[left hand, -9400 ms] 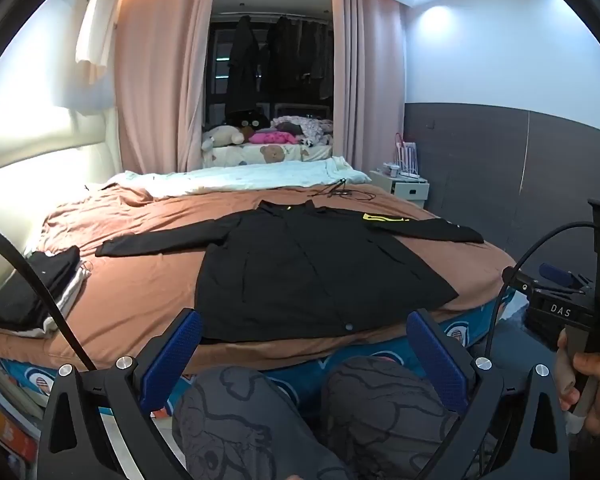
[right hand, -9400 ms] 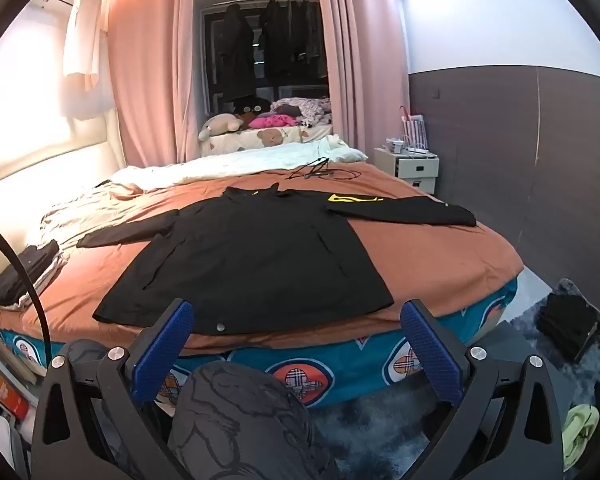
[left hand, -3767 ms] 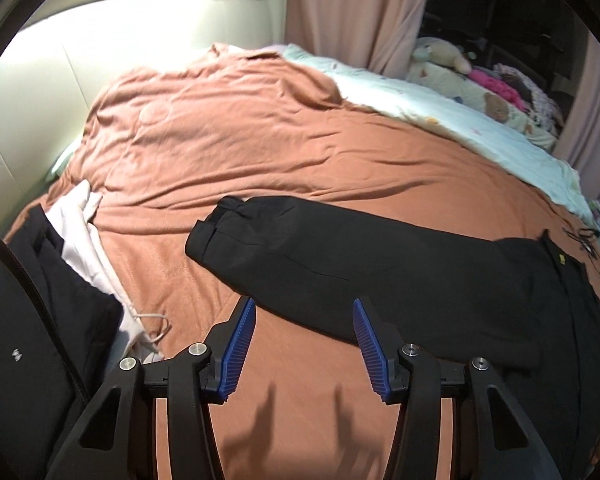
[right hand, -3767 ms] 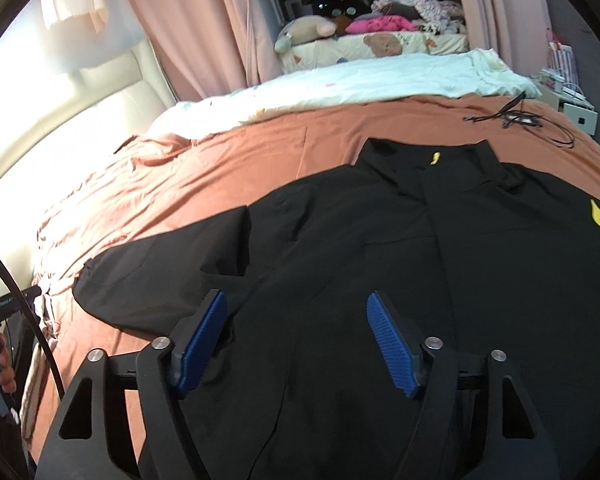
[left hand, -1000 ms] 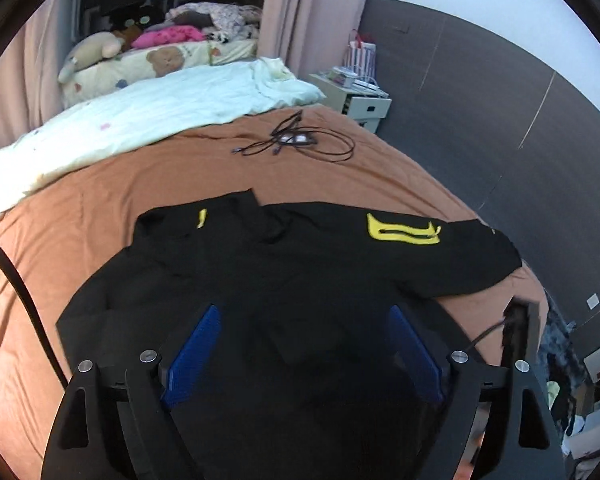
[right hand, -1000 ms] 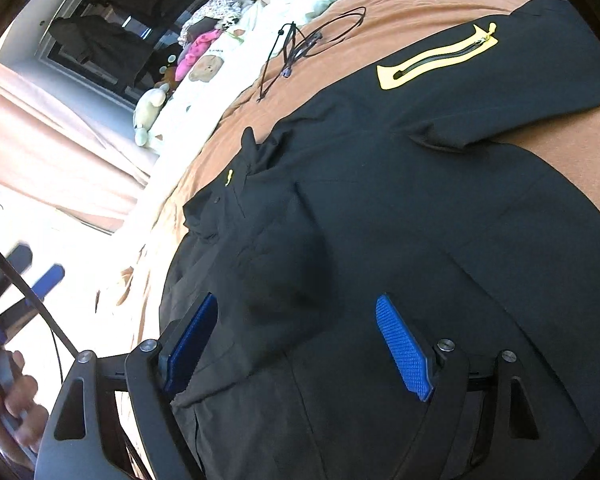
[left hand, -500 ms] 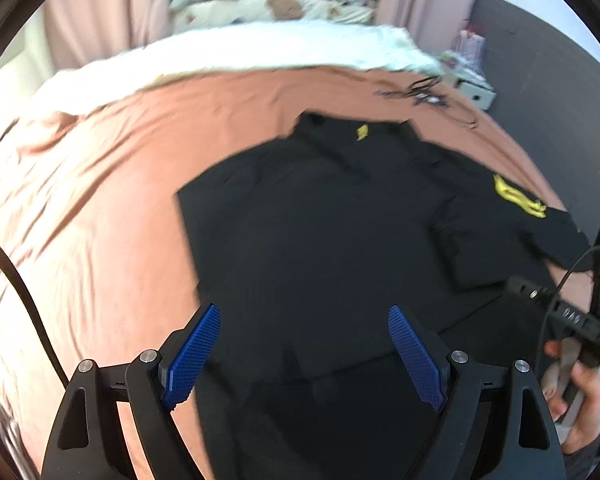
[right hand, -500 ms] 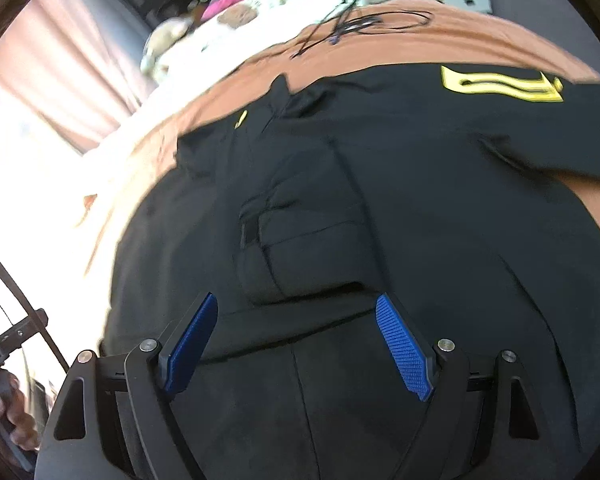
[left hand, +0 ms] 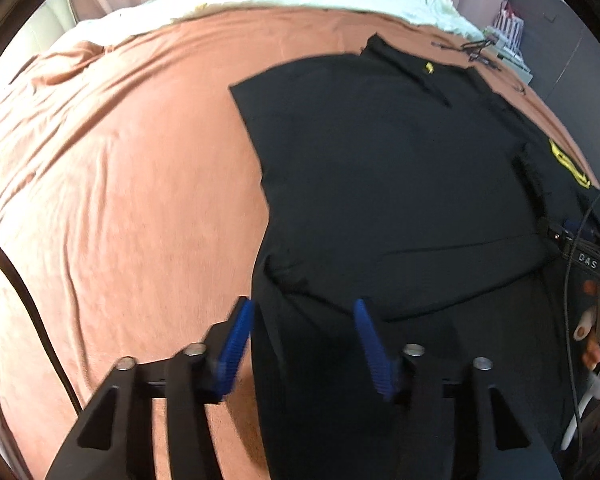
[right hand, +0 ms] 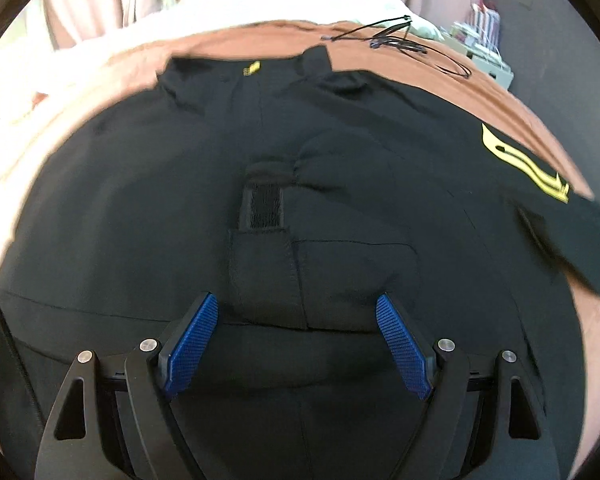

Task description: Fold large clothes

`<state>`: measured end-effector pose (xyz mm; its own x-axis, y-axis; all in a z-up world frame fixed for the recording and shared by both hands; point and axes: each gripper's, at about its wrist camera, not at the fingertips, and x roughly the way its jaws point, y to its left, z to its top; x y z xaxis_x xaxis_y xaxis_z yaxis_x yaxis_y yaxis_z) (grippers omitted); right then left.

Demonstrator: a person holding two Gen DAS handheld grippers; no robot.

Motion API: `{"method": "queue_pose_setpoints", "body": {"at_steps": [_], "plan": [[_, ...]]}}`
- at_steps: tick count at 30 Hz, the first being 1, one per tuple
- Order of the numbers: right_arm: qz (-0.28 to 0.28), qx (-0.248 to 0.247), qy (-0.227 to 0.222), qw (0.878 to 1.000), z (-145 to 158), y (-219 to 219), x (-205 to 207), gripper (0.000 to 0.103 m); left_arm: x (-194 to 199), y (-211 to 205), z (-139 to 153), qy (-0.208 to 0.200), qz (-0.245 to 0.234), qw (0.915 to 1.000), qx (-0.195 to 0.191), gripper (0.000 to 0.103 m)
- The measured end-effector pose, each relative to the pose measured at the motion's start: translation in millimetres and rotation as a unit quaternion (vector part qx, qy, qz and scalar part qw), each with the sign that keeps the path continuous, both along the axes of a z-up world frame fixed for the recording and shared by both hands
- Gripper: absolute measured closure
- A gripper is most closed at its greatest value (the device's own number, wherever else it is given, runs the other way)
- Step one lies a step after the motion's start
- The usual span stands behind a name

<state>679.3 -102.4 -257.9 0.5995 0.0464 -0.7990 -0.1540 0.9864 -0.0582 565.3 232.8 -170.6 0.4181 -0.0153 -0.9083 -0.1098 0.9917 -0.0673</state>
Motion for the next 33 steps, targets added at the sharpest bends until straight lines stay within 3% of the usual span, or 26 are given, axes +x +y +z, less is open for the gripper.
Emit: {"method": "queue_pose_setpoints", "body": {"at_steps": [4, 7, 12, 18, 25, 29, 33], "plan": [[-0.017, -0.018, -0.009, 1.0, -2, -8, 6, 0.022, -1, 5, -16, 0.012, 0.009, 0.9999, 0.002, 0.069], [-0.063, -0.029, -0.011, 0.998, -3, -31, 12, 0.022, -2, 10, -18, 0.011, 0.017, 0.9998, -0.005, 0.071], [-0.137, 0.051, -0.008, 0.989, 3, -95, 14, 0.022, -1, 9, -15, 0.011, 0.021, 0.9997, -0.001, 0.073], [-0.225, 0.146, -0.006, 0.963, 2, -178, 10, 0.022, -1, 13, -13, 0.01, 0.029, 0.9995, -0.001, 0.074], [-0.262, 0.301, -0.01, 0.917, -3, -255, -3, 0.022, 0, 11, -4, -0.001, 0.039, 0.9992, -0.007, 0.075], [-0.261, 0.39, -0.024, 0.883, -12, -294, -9, 0.024, -1, 5, 10, -0.016, 0.036, 0.9992, -0.008, 0.075], [-0.27, 0.395, -0.041, 0.877, -20, -332, -4, 0.03, 2, -4, 24, -0.032, 0.031, 0.999, -0.006, 0.075]]}}
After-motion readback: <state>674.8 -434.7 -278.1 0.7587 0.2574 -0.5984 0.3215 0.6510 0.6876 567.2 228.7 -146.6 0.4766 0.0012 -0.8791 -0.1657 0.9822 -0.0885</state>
